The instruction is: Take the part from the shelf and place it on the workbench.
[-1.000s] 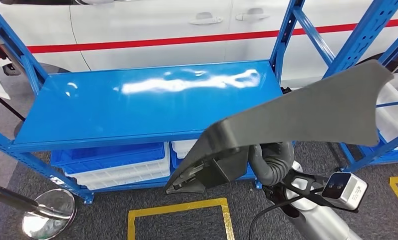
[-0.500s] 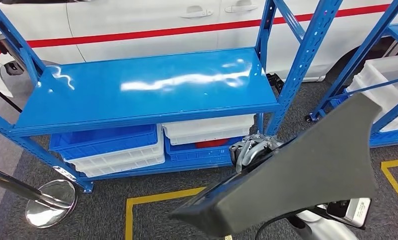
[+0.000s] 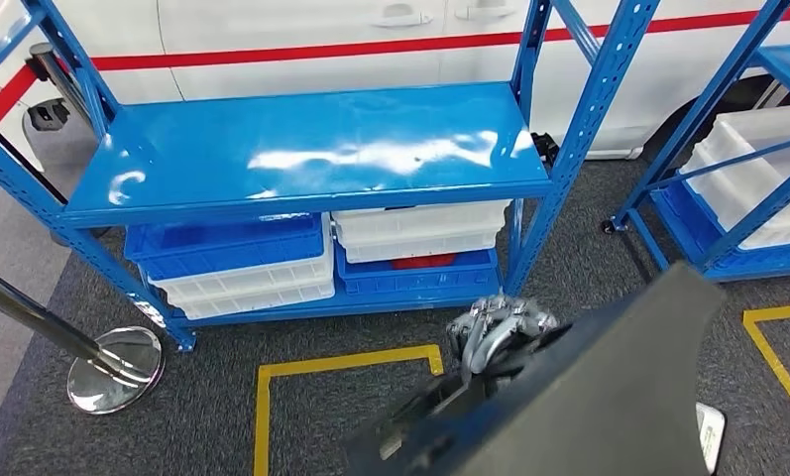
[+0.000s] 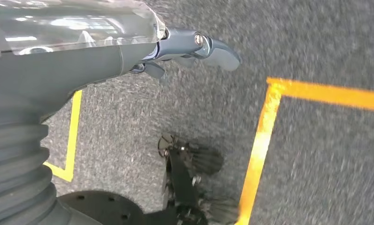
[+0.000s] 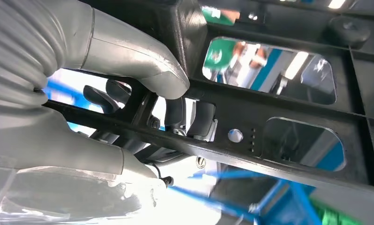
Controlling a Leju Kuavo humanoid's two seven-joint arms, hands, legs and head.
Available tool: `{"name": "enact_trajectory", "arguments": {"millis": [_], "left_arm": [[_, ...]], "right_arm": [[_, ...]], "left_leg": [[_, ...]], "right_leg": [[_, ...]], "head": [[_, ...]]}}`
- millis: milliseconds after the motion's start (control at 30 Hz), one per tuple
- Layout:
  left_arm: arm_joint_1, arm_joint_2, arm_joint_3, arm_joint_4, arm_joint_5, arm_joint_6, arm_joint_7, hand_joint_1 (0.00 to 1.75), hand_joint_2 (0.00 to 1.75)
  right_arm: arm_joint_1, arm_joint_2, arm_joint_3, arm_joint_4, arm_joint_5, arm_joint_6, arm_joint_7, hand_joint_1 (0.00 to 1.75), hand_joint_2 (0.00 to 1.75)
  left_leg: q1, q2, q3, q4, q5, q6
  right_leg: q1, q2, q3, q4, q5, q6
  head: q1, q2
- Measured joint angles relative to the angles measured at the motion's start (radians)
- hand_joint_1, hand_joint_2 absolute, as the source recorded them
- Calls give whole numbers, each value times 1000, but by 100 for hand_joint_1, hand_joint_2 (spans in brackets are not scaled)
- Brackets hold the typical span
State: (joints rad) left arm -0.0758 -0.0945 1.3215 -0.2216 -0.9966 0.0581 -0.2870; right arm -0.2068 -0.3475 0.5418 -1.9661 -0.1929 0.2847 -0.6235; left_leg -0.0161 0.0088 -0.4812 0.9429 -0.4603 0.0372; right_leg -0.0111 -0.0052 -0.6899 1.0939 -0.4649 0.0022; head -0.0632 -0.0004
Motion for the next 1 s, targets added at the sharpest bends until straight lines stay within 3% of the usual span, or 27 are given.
{"name": "enact_trajectory", "arguments": {"millis": [33,67,100,167,200,233,300,333,400,467,533,600,667,733,800,833,933,1000], "left_arm": [[2,-2,1,0,3,3,-6,0,175],[4,-4,1,0,6,6,-11,0,175],[5,-6,2,0,7,8,-16,0,175],[6,-7,4,0,5,7,-21,0,175],[6,-7,4,0,2,4,-22,0,175],[6,-6,4,0,0,1,-22,0,175],[6,-5,4,-1,-5,-4,-22,0,175],[5,-4,4,-2,-9,-7,-21,0,175],[4,-2,4,-2,-19,-12,-20,0,175],[3,1,3,-2,-23,-13,-17,0,175],[2,1,3,-2,-23,-13,-11,0,175],[2,1,3,-2,-21,-8,-7,0,175],[1,2,3,-2,-17,-4,-6,0,175],[0,2,3,-3,-13,-1,-6,0,175],[-4,3,3,-4,-12,1,-7,0,175],[-5,3,3,-4,-12,1,-8,0,175],[-4,3,4,-5,-12,0,-9,0,175],[-4,3,4,-5,-12,-3,-10,0,175]], "right_arm": [[10,13,-16,1,8,31,0,175,175],[18,27,-32,3,12,56,0,175,175],[23,41,-46,6,13,75,0,175,175],[27,63,-71,12,9,97,0,175,175],[26,71,-82,15,4,101,0,175,175],[20,78,-91,19,-2,101,0,175,175],[2,87,-102,25,-23,87,0,175,175],[-10,89,-104,29,-34,76,0,175,175],[-32,90,-105,34,-55,52,0,175,175],[-52,92,-105,38,-68,37,0,175,175],[-66,95,-105,39,-78,29,0,175,175],[-75,97,-104,40,-82,26,0,175,175],[-89,102,-101,43,-83,26,1,175,175],[-108,109,-97,47,-83,27,1,175,175],[-123,115,-93,49,-83,27,2,175,175],[-127,117,-91,50,-84,27,2,175,175],[-135,123,-86,56,-84,28,2,175,175],[-142,125,-83,58,-85,29,2,175,175]], "left_leg": [[0,0,-16,0,14,1],[0,1,-35,1,28,0],[0,2,-55,5,41,-2],[3,4,-100,17,65,-8],[5,4,-123,28,75,-13],[7,3,-145,41,82,-19],[8,2,-173,65,96,-31],[9,1,-180,71,103,-37],[13,0,-186,73,115,-48],[18,-2,-204,101,78,-58],[21,-3,-240,203,-12,-67],[23,-3,-268,328,-68,-72],[24,-3,-242,345,-45,-69],[22,-3,-146,218,-9,-59],[15,-4,-59,86,-9,-50],[12,-4,-42,55,-15,-46],[9,-4,-38,32,-1,-30],[12,-1,-40,21,12,-18]], "right_leg": [[-1,2,-13,60,-55,4],[-3,3,-25,126,-92,9],[-5,3,-28,178,-100,13],[-11,2,3,201,-51,21],[-15,2,46,159,-26,25],[-17,2,101,90,-26,29],[-13,7,186,-34,-60,19],[-8,10,201,-62,-77,10],[-5,10,192,-68,-70,-11],[-6,7,175,-70,-51,-30],[-5,5,151,-71,-30,-40],[0,3,126,-71,-10,-41],[3,3,103,-70,8,-40],[4,4,88,-70,22,-36],[4,3,82,-72,34,-27],[3,2,81,-74,39,-22],[0,1,77,-74,43,-4],[0,3,46,-7,-3,2]], "head": [[0,0],[0,0],[0,0],[0,0],[0,0],[0,0],[-1,0],[-1,0],[-1,0],[-1,0],[-2,0],[-2,0],[-2,0],[-2,0],[-2,0],[-2,0],[-2,0],[-1,0]]}}
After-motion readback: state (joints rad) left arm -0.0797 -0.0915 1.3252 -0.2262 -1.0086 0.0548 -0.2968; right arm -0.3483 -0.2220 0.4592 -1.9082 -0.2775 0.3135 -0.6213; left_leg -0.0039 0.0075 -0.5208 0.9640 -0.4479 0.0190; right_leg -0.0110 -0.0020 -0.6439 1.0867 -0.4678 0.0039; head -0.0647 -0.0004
